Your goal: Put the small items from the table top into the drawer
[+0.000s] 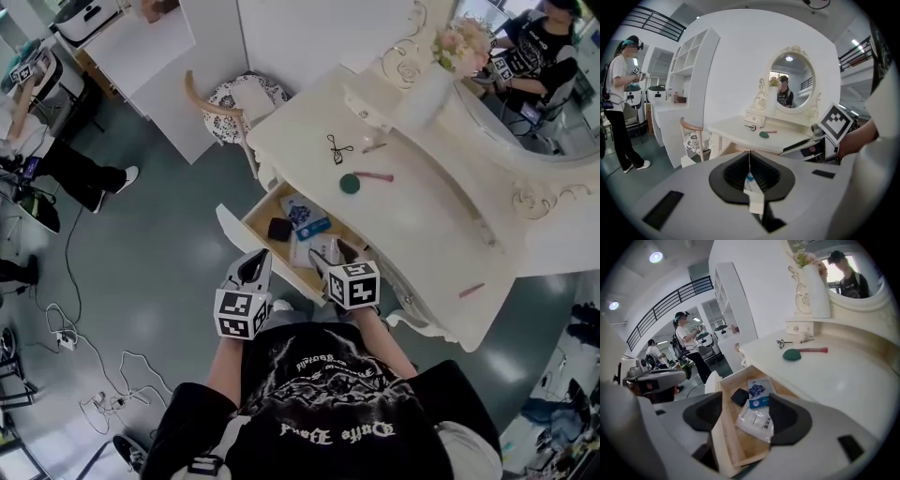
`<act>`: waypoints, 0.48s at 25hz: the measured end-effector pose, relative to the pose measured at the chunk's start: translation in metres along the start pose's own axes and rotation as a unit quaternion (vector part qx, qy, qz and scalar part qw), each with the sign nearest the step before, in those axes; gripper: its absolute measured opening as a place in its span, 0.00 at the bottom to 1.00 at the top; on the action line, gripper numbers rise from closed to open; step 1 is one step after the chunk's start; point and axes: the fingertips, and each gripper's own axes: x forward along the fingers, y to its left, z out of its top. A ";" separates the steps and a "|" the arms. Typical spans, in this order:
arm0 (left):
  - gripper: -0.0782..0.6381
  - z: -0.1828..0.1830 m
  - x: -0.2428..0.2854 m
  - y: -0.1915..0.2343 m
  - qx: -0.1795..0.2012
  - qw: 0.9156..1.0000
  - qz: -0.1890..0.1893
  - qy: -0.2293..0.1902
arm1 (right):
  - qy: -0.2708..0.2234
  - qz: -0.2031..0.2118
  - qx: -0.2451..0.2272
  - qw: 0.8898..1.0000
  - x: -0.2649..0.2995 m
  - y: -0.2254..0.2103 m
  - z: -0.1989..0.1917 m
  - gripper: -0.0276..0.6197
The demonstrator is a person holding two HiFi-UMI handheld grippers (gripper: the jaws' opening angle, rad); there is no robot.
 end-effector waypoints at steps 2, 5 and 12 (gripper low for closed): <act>0.13 0.002 0.003 -0.004 0.002 1.000 -0.008 -0.001 | -0.012 -0.005 0.003 1.000 -0.008 -0.004 0.003 0.53; 0.13 0.003 0.007 -0.011 0.008 1.000 -0.020 -0.001 | -0.022 -0.012 0.007 1.000 -0.018 -0.012 0.005 0.53; 0.13 -0.008 0.011 -0.026 0.014 0.999 -0.046 0.015 | -0.022 -0.024 0.021 0.999 -0.035 -0.023 -0.006 0.45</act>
